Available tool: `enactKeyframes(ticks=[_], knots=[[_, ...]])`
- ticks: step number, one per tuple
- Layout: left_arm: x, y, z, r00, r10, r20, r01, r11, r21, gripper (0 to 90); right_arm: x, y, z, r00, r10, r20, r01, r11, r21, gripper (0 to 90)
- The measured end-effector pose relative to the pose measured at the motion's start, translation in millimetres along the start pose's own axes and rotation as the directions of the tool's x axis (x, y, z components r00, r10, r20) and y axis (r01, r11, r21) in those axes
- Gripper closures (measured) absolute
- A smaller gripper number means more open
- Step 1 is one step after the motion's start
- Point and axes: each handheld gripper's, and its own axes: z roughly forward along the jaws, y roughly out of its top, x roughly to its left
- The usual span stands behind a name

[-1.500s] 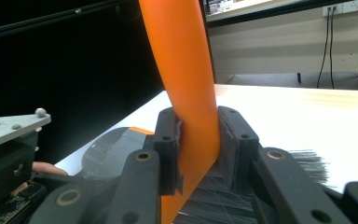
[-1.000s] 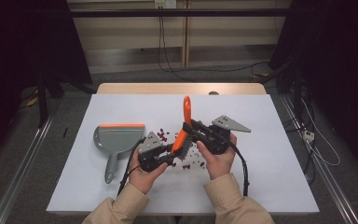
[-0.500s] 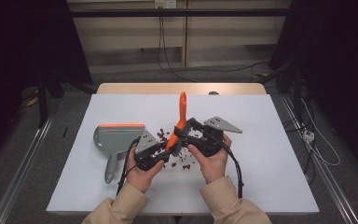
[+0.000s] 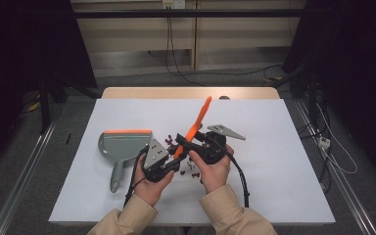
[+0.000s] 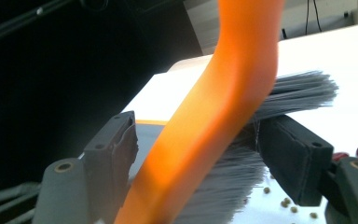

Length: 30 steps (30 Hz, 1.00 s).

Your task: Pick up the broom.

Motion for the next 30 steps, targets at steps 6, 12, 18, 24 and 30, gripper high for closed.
enactKeyframes(ticks=[6, 12, 18, 24, 30], knots=[[-7.4, 3.2, 0.5, 0.9988, 0.048, -0.002, -0.048, 0.9988, -0.006, 65.7, -3.6, 4.3, -6.2, 0.9934, 0.108, -0.038, -0.108, 0.994, -0.002, 48.0], [-10.2, -0.8, 7.7, 0.9982, 0.06, -0.006, -0.06, 0.998, 0.021, 51.3, -6.7, 3.4, -10.7, 0.9748, 0.207, -0.082, -0.21, 0.977, -0.023, 66.5], [-4.1, -2.2, 6.9, 0.9994, 0.024, 0.026, -0.025, 0.9991, 0.035, 40.7, -12.6, 8.3, -14.7, 0.9881, 0.142, -0.06, -0.144, 0.989, -0.038, 70.3], [4.6, -2.6, 4.8, 0.999, -0.01, 0.045, 0.009, 0.9997, 0.024, 27.0, -33.2, 20.2, -29.9, 0.997, 0.077, 0.003, -0.077, 0.997, -0.021, 70.4], [10.5, -1.0, 2.7, 0.9965, -0.02, 0.081, 0.019, 0.9997, 0.017, 19.5, -53.2, 31.0, -48.2, 0.9982, 0.001, 0.059, -0.002, 1.0, 0.015, 70.4]])
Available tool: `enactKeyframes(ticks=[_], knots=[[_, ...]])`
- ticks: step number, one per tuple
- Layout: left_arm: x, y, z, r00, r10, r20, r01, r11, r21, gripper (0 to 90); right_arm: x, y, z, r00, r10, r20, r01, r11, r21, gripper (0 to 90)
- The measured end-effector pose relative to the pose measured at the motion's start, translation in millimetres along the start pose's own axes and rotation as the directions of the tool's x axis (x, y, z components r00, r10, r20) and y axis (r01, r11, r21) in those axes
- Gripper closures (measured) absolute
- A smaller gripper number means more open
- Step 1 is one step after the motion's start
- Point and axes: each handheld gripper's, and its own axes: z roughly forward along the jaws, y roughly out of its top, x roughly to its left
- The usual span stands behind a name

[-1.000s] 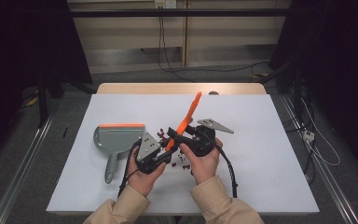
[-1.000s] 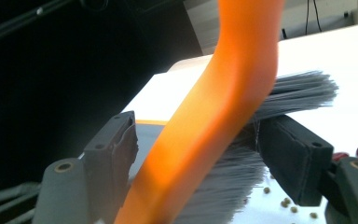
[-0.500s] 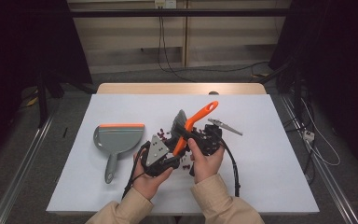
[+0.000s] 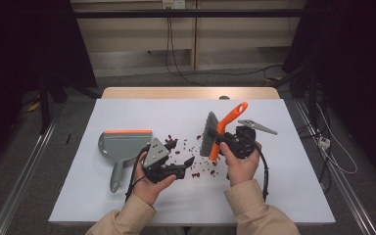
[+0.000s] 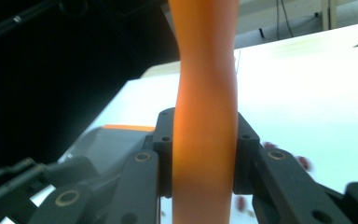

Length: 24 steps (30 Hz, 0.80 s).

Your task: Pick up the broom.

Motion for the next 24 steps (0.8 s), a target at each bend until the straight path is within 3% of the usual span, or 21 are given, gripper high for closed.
enactKeyframes(ticks=[6, 13, 24], knots=[[8.2, 2.1, -6.6, 0.9991, -0.021, 0.036, 0.021, 0.9997, -0.007, 16.5, -18.3, 6.7, -15.7, 0.9986, -0.042, 0.03, 0.041, 0.998, 0.046, 70.4], [19.4, 5.4, -18.6, 0.996, -0.048, 0.076, 0.049, 0.9986, -0.019, 13.5, -29.8, 10.0, -25.3, 0.9943, -0.094, 0.051, 0.089, 0.992, 0.094, 70.4], [37.1, 2.8, -45.0, 0.9975, -0.031, 0.064, 0.031, 0.9995, -0.002, 11.0, -47.4, 12.8, -40.3, 0.9881, -0.123, 0.091, 0.108, 0.982, 0.156, 70.4]])
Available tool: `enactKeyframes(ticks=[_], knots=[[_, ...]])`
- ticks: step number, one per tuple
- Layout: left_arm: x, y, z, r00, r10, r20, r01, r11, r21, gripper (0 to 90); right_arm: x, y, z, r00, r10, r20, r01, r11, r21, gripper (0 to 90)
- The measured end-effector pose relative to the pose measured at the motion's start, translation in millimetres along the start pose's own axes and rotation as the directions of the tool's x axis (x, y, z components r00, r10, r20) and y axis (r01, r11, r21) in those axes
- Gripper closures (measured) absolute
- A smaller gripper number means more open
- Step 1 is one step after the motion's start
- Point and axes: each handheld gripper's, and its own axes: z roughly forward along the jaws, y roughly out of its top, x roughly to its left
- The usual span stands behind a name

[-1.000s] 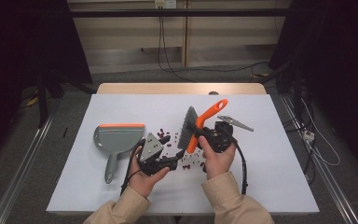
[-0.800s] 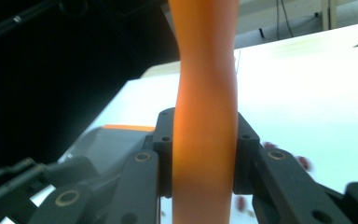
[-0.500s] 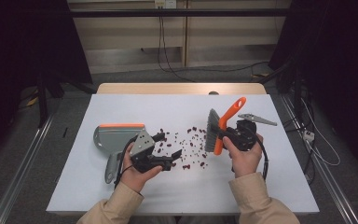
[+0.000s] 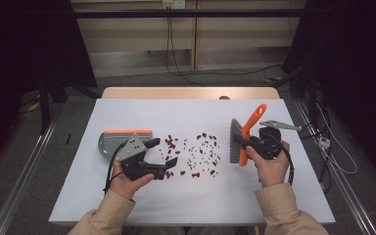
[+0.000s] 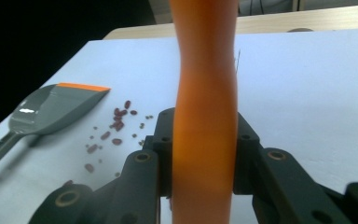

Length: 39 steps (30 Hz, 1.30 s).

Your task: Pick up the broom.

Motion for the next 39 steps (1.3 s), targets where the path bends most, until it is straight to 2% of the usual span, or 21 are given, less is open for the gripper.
enactKeyframes(ticks=[5, 8, 10, 14, 16, 19, 22, 29, 32, 39], knots=[[9.4, -4.7, -12.3, 0.9997, -0.009, -0.024, 0.009, 1.0, 0.004, 10.6, -8.3, -0.2, -4.5, 0.9993, -0.01, 0.035, 0.009, 0.999, 0.033, 70.4], [14.5, -7.9, -18.9, 0.9993, -0.002, -0.037, 0.003, 0.9999, 0.014, 10.5, -13.0, -0.2, -5.6, 0.9992, 0.001, 0.039, -0.003, 0.999, 0.046, 70.4], [17.1, -9.8, -21.9, 0.9988, -0.015, -0.046, 0.016, 0.9998, 0.013, 10.4, -15.7, -0.3, -5.0, 0.9987, -0.004, 0.051, 0.001, 0.998, 0.064, 70.4], [22.5, -12.2, -28.4, 0.9979, -0.014, -0.064, 0.014, 0.9999, 0.007, 10.4, -19.4, -0.9, -3.3, 0.9951, -0.036, 0.093, 0.025, 0.993, 0.114, 70.4], [24.6, -13.1, -30.7, 0.9976, -0.014, -0.068, 0.015, 0.9999, 0.008, 10.3, -22.3, -2.6, -0.8, 0.9946, -0.033, 0.098, 0.02, 0.991, 0.136, 70.3], [26.2, -14.6, -32.2, 0.9971, -0.021, -0.074, 0.022, 0.9997, 0.009, 10.0, -26.0, -6.6, 7.0, 0.9951, -0.026, 0.096, 0.011, 0.987, 0.16, 70.3], [27.9, -16.0, -32.5, 0.9968, -0.018, -0.078, 0.019, 0.9997, 0.015, 9.9, -26.7, -8.3, 17.3, 0.9952, -0.028, 0.093, 0.013, 0.987, 0.162, 70.4], [30.6, -18.1, -33.0, 0.9963, -0.023, -0.083, 0.025, 0.9996, 0.016, 9.9, -22.8, -3.5, 45.4, 0.9912, -0.072, 0.111, 0.051, 0.981, 0.185, 70.6], [31.8, -18.4, -33.8, 0.9962, -0.021, -0.085, 0.023, 0.9996, 0.014, 9.9, -23.0, -1.8, 56.1, 0.9898, -0.072, 0.122, 0.047, 0.979, 0.196, 70.6], [33.7, -19.6, -35.7, 0.9957, -0.023, -0.09, 0.024, 0.9996, 0.014, 9.9, -22.9, -1.0, 68.8, 0.9858, -0.09, 0.142, 0.057, 0.974, 0.22, 70.4]])
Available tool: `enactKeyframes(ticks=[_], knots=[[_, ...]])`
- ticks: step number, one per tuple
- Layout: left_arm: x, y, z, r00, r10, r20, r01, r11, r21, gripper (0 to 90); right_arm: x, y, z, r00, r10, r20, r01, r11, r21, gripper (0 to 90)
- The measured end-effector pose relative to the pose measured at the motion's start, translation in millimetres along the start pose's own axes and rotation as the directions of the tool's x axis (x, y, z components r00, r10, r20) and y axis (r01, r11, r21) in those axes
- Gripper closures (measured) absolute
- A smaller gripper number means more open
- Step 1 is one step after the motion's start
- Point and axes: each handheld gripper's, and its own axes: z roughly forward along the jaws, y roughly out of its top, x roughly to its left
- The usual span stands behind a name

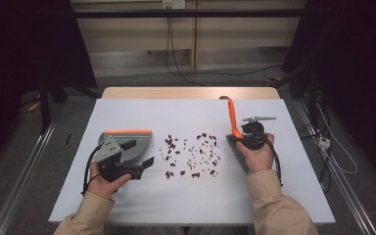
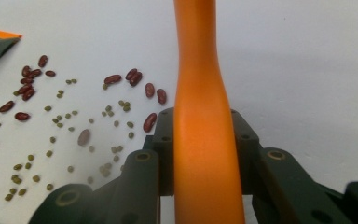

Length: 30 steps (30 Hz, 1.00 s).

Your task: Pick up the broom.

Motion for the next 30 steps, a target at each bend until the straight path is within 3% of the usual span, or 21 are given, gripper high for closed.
enactKeyframes(ticks=[5, 9, 19, 24, 30], knots=[[0.9, 0.0, -0.1, 1.0, 0.001, -0.002, -0.001, 1.0, 0.002, 9.9, 0.3, 2.1, 2.7, 0.9995, -0.016, 0.028, 0.016, 1.0, 0.026, 68.3], [1.0, -0.2, -0.8, 1.0, -0.002, -0.003, 0.002, 1.0, 0.0, 9.9, -0.2, 2.3, 0.7, 0.9991, -0.025, 0.035, 0.025, 1.0, 0.013, 62.6], [2.0, -0.9, -3.7, 1.0, -0.006, -0.003, 0.006, 1.0, -0.001, 9.6, 4.8, -5.4, -20.6, 0.9928, -0.101, 0.065, 0.099, 0.995, 0.03, 59.3], [4.3, -1.4, -6.4, 0.9999, -0.008, -0.008, 0.008, 1.0, -0.004, 9.3, 9.5, -16.4, -28.2, 0.992, -0.115, 0.053, 0.112, 0.993, 0.047, 58.0], [8.6, -4.7, -11.9, 0.9997, -0.013, -0.019, 0.013, 0.9999, -0.003, 8.4, 6.7, -26.3, -24.5, 0.9895, -0.124, 0.073, 0.119, 0.991, 0.068, 68.5]])
